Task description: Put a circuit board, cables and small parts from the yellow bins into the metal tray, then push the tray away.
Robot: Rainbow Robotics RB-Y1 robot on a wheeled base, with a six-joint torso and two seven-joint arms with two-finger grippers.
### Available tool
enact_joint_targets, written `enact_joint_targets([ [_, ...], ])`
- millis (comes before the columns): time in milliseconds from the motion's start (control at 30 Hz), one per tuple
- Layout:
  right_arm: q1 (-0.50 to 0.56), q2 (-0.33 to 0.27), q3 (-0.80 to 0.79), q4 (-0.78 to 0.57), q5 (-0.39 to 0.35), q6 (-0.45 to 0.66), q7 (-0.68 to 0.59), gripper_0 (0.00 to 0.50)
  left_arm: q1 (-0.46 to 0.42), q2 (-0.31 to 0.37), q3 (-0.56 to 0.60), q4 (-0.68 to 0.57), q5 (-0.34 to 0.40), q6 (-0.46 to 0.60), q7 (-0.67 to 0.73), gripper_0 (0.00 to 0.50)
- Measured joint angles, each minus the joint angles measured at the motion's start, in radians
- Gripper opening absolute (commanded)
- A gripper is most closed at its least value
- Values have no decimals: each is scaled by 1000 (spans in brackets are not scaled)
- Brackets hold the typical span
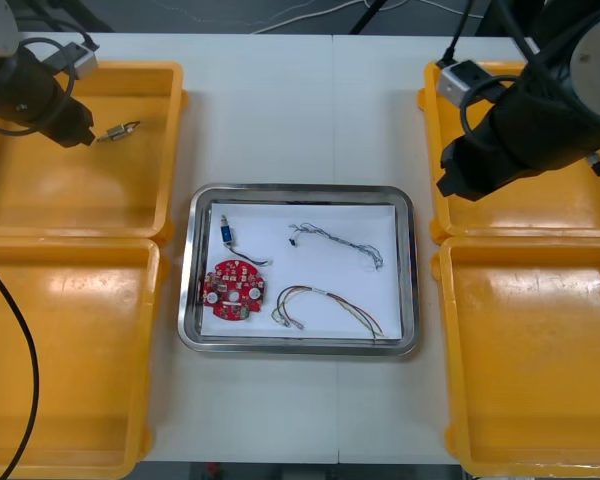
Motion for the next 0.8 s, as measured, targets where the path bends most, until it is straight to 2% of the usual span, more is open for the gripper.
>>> enact_joint_targets([
  [100, 43, -26, -45, -42, -1, 0, -80, 500, -10, -14, 0, 1, -1, -2, -109, 500],
  [267, 146, -61, -139, -103, -5, 0, -162, 500, -31, -31, 0, 12, -18, -14, -124, 500],
  [600, 295, -79, -329, -126, -5, 1, -181, 500, -95, -34, 16, 164, -33, -115, -124, 500],
  [800, 355, -91, -402, -127, -5, 1, -181, 500, -100, -38, 20, 177, -44, -124, -124, 500],
])
